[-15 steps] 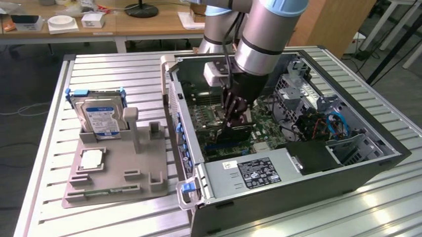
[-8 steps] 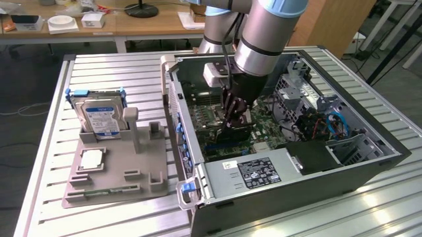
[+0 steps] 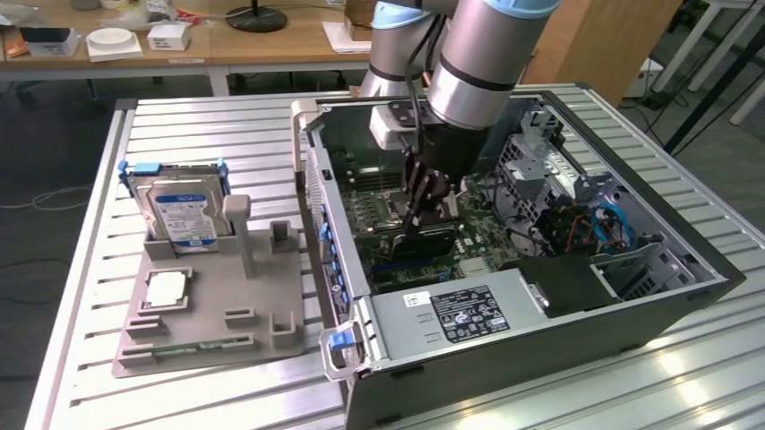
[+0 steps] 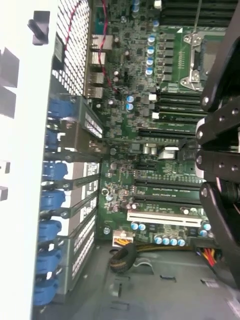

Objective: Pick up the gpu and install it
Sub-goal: 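Press down on the gpu until it lock into place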

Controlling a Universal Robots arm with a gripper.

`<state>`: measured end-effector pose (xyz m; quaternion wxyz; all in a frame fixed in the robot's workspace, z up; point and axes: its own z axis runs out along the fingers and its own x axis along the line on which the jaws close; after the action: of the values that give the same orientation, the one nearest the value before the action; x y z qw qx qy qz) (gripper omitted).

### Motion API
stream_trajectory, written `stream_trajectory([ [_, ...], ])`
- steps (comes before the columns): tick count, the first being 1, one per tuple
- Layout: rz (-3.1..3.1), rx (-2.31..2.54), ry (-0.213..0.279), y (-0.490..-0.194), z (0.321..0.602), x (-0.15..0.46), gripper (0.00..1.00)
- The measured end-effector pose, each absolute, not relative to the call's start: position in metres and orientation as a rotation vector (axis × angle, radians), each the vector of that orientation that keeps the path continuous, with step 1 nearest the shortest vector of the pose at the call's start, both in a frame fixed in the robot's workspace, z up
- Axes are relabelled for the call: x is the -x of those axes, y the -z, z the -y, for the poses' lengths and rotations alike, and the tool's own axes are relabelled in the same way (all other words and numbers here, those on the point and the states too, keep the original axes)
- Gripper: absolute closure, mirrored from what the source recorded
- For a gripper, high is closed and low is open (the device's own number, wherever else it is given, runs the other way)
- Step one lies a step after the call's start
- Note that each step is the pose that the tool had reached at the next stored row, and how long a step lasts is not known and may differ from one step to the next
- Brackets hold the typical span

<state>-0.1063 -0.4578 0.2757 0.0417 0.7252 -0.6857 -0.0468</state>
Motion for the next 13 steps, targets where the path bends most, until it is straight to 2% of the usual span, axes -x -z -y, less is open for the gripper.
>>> stream_trajectory([
  [5,2.107,-2.231,0.166,-0.2719,0.4578,0.1063,0.89],
  [13,2.107,-2.231,0.166,-0.2679,0.4578,0.1063,0.89],
])
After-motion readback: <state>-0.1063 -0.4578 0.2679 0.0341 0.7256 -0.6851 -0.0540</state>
